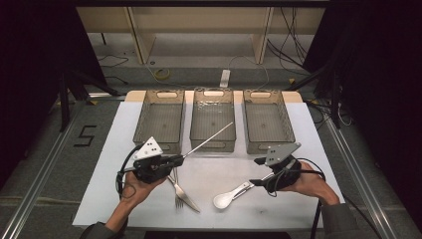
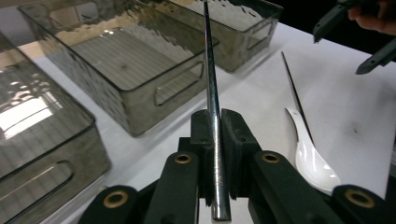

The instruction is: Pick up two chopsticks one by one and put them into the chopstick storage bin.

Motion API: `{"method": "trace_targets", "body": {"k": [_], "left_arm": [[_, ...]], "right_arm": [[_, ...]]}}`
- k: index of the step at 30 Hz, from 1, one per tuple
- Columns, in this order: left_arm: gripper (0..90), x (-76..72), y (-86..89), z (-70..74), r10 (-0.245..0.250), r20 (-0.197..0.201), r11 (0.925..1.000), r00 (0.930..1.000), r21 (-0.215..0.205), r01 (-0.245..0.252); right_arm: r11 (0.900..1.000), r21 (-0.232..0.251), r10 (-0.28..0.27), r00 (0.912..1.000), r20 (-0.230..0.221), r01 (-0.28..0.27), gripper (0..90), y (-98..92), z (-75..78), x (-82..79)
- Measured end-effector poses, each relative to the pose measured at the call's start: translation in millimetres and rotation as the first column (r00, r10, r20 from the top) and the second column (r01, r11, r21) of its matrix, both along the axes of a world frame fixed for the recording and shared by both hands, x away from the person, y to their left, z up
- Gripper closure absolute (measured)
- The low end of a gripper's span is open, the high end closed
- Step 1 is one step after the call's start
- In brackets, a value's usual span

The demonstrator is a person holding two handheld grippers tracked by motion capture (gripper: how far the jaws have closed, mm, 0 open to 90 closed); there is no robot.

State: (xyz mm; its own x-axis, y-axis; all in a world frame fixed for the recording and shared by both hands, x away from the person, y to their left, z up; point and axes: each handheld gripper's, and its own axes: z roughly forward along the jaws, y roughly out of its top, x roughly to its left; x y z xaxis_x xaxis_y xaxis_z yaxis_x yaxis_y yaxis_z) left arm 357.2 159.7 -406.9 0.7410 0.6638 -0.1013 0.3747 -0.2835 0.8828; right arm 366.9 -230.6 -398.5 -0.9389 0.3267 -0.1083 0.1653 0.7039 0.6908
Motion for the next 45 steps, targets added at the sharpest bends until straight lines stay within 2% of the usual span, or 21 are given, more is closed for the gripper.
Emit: {"method": "trace_targets", "body": {"k": [2,4,9,13,22,26,30,32,37,42,45], "left_arm": [[83.4,2.0,4.6,1.4,0.028,0.008,0.9996,0.9996,-0.009,-0.028],[83.4,4.5,9.8,2.4,0.063,0.015,0.9978,0.9979,-0.022,-0.063],[83.5,10.7,19.6,4.2,0.127,0.024,0.9913,0.9916,-0.038,-0.126],[83.5,19.1,27.7,5.2,0.174,0.024,0.9842,0.9845,-0.041,-0.173],[83.5,43.1,41.9,4.3,0.267,0.015,0.9629,0.9636,-0.046,-0.266],[83.5,52.9,45.9,3.4,0.314,0.012,0.949,0.9492,-0.03,-0.314],[83.5,64.4,52.1,0.5,0.364,-0.001,0.9309,0.9315,-0.034,-0.364],[83.4,70.2,55.7,-2.5,0.377,-0.011,0.9256,0.9263,-0.035,-0.377],[83.4,81.8,63.7,-6.5,0.424,-0.029,0.9047,0.9051,-0.028,-0.425],[83.4,89.4,68.6,-11.6,0.453,-0.037,0.8912,0.8906,-0.002,-0.454],[83.4,92.3,70.8,-12.9,0.472,-0.049,0.8811,0.8802,-0.005,-0.473]], "right_arm": [[0.997,0.067,-0.044,0.999,-0.008,0.045,33.5,-3.8,-0.4,0.0],[0.989,0.123,-0.086,0.9962,-0.012,0.087,33.5,-7.7,-1.9,-1.0],[0.969,0.181,-0.166,0.9858,-0.026,0.168,32.1,-14.3,-8.7,-3.1],[0.96,0.195,-0.197,0.9799,-0.035,0.2,30.3,-14.5,-11.0,-5.8],[0.963,0.175,-0.199,0.979,-0.045,0.203,30.1,-11.0,-15.3,-11.4],[0.964,0.163,-0.203,0.9779,-0.049,0.208,30.1,-10.4,-17.9,-11.9],[0.966,0.159,-0.2,0.9786,-0.047,0.205,29.7,-9.2,-19.0,-13.1],[0.966,0.158,-0.201,0.9784,-0.047,0.206,29.1,-8.3,-19.6,-13.8],[0.966,0.16,-0.197,0.9791,-0.05,0.203,28.1,-7.5,-20.0,-15.1],[0.968,0.154,-0.193,0.9801,-0.045,0.198,28.1,-6.9,-20.3,-16.3],[0.969,0.151,-0.188,0.9811,-0.044,0.193,28.1,-6.7,-20.8,-16.5]]}}
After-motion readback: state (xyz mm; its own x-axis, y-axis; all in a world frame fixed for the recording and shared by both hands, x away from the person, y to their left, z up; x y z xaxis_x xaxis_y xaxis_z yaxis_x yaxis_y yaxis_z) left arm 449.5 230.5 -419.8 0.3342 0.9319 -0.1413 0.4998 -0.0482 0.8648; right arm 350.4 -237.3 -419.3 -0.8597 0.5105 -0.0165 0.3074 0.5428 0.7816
